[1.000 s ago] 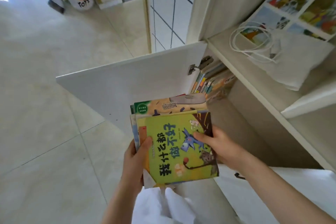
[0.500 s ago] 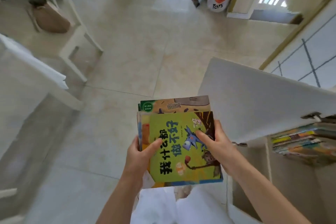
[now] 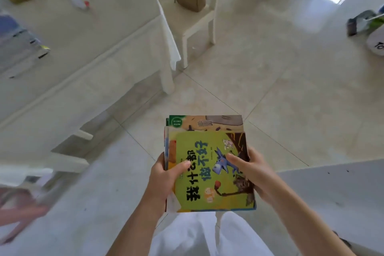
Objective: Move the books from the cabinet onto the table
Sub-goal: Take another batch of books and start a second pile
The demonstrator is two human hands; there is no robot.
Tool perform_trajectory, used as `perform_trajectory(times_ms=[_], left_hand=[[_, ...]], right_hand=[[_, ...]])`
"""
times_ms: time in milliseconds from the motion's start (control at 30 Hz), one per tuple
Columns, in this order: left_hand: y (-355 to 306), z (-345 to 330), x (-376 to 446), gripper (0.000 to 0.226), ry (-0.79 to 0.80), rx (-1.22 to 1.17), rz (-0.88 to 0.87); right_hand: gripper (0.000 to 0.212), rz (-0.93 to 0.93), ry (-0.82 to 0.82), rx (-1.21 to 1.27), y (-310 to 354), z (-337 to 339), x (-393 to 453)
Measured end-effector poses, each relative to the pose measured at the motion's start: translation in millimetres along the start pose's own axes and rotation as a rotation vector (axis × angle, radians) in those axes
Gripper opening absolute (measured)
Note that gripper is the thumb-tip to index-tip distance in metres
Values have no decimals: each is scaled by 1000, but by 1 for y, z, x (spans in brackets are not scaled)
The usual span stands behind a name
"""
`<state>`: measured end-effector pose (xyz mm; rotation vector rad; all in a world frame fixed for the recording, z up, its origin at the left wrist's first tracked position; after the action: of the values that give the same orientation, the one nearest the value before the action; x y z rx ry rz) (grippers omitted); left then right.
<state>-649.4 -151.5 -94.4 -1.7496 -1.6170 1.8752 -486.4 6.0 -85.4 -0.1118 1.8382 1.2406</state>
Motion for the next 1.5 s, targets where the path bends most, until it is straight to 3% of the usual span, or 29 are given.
perform_trajectory(times_ms=[367, 633, 800, 1033, 1500], left_hand=[[-59, 148, 7, 34, -212, -154, -89], [-109, 206, 48, 30, -349, -269, -163], [-149, 222, 88, 30, -404, -433, -203], [-219, 275, 119, 44, -503, -477, -354], [-298, 440, 164, 56, -462, -380, -423]], right_hand=[[27, -17, 157, -121, 94, -138, 108], [22, -33, 276, -208, 170, -185, 195], [40, -6, 350, -355, 229, -203, 245], [68, 213, 509, -540, 315, -264, 304], [70, 189, 572, -533, 389, -399, 419]])
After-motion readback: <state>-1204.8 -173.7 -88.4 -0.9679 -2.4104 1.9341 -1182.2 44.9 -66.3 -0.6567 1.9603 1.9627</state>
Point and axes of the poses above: each hand's wrist, its own x-axis towards the middle knuckle, its own z-axis out of the back of the hand, y = z × x, the point moved 8 cm from there along x, towards the middle knuckle, and after that the axes turned 15 degrees about y, right-handed, at the moved point
